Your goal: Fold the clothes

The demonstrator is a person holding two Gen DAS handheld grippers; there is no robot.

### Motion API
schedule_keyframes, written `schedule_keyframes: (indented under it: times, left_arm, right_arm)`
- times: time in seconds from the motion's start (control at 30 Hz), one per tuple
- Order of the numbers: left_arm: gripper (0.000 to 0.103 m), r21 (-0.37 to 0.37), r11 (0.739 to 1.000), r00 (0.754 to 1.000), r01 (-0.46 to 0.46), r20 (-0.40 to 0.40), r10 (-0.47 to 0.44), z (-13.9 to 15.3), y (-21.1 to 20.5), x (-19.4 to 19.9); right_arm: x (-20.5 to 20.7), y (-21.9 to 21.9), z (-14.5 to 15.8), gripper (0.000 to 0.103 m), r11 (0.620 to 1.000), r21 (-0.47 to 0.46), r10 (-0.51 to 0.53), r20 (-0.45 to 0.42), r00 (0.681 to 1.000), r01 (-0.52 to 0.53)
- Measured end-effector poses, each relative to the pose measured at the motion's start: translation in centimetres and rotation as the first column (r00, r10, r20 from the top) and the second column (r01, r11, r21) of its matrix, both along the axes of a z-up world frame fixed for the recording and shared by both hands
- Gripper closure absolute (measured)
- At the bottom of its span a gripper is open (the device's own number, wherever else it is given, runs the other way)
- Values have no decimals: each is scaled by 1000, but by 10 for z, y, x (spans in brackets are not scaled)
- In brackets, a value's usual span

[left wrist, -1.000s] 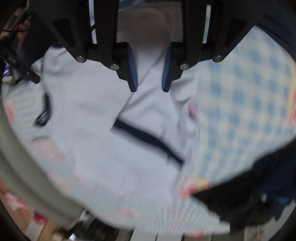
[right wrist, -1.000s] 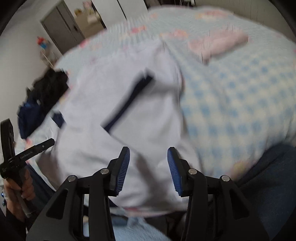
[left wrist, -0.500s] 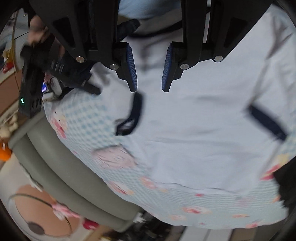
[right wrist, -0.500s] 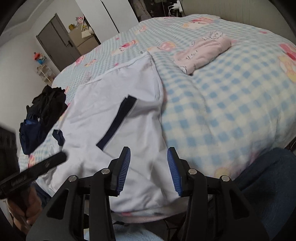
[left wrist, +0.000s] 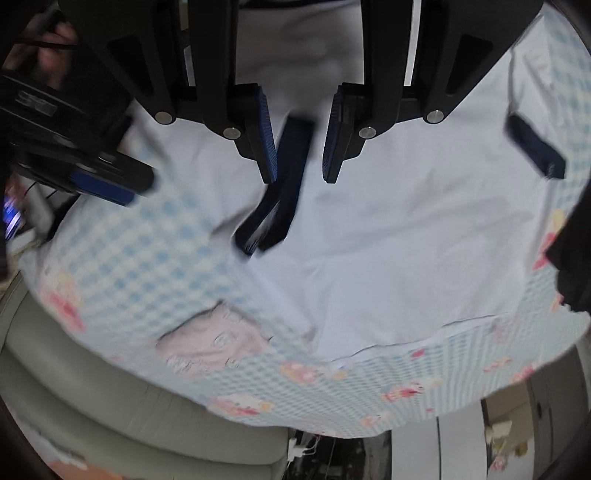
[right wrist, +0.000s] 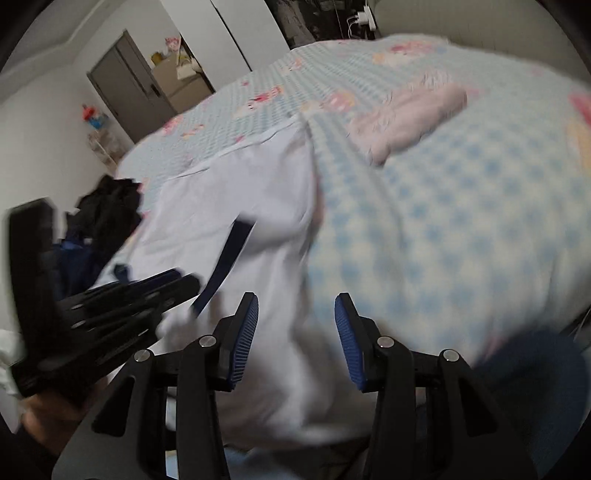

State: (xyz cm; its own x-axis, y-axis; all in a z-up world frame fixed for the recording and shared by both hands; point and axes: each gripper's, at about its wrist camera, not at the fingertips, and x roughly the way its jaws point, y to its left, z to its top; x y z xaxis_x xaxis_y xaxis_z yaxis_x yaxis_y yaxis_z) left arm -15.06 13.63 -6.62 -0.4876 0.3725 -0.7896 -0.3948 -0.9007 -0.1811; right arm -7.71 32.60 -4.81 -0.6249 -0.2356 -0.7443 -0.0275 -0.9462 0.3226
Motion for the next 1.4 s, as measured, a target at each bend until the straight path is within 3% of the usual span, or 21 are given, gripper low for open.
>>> schedule_keyframes:
  times: [0.07, 0.17, 0.27, 0.33, 0.4, 0.47, 0.6, 0.7, 0.8, 0.87, 0.93, 0.97, 1.07, 1.17, 1.27, 1.33, 1.37, 1.4]
  left_arm:
    - [77, 89, 996, 1000, 0, 15, -1, 6, -1, -14]
    - [77, 130, 992, 999, -5, 53, -2, -7, 6, -34]
    - [77, 50, 998, 996, -34, 90, 30, -31, 2, -43]
    - [77, -9, 997, 991, -71, 114, 71, -43, -6, -45]
    - [76, -60, 994, 985, -89, 143, 96, -46, -11, -47]
    - [76, -68, 993, 988, -99, 113, 106, -32, -15, -42]
    - [76, 106, 993, 998, -43, 46, 38, -5, -16, -34]
    - [76, 165, 986, 998, 30, 47, -38, -11, -2, -37]
    - [74, 144, 989, 996, 31, 75, -43, -29, 4, -44]
    - [76, 56, 998, 996, -31, 83, 26, -40, 4, -53]
    - [76, 48, 993, 990, -111, 99, 105, -44, -4, -58]
    - [76, 71, 985, 984, -159, 91, 152, -39, -9, -54]
    - [75, 162, 978, 991, -127, 70, 117, -16, -18, -26]
    - [75, 155, 983, 994, -102, 64, 93, -9, -29, 9]
    - [76, 116, 990, 991, -85, 110, 73, -19, -57, 38]
    - [79, 121, 981, 980, -153, 143, 135, -27, -85, 56]
    - [80, 135, 973, 975, -188, 146, 168, -28, -100, 66]
    - [80, 149, 964, 968, -222, 149, 200, -29, -115, 76]
  right_arm:
    - [-21, 7, -2, 59, 1000, -9, -25, 17, 1000, 25]
    - [-48, 8, -11, 59, 999, -39, -24, 39, 999, 25]
    - [-61, 1, -23, 59, 996, -85, -1, 64, 998, 6]
    - [-62, -7, -34, 59, 998, -68, 8, 67, 998, -3]
    - [-56, -9, -37, 59, 998, -69, 2, 52, 999, 1]
    - [-46, -5, -34, 59, 995, -96, -8, 24, 1000, 10]
    - [-23, 5, -19, 49, 994, -93, -67, -75, 995, 59]
    - [-32, 0, -32, 49, 993, -118, -37, -34, 999, 33]
    - [-37, -10, -42, 51, 997, -72, -19, 2, 1000, 19]
    - [-38, -15, -47, 52, 1000, -15, -14, 29, 999, 15]
    - [-34, -13, -46, 52, 1000, -10, -21, 48, 999, 22]
    - [-30, -11, -43, 52, 999, -18, -32, 56, 998, 33]
    - [-1, -4, -19, 52, 994, -71, -81, 66, 995, 86]
    - [29, -7, -5, 51, 988, -131, -79, 52, 995, 85]
    - [47, -20, -17, 51, 995, -71, -64, 79, 995, 70]
    - [50, -22, -31, 57, 992, -69, -95, 119, 988, 104]
    - [56, -17, -32, 66, 985, -90, -133, 117, 984, 144]
    - [62, -15, -28, 66, 980, -103, -163, 90, 982, 172]
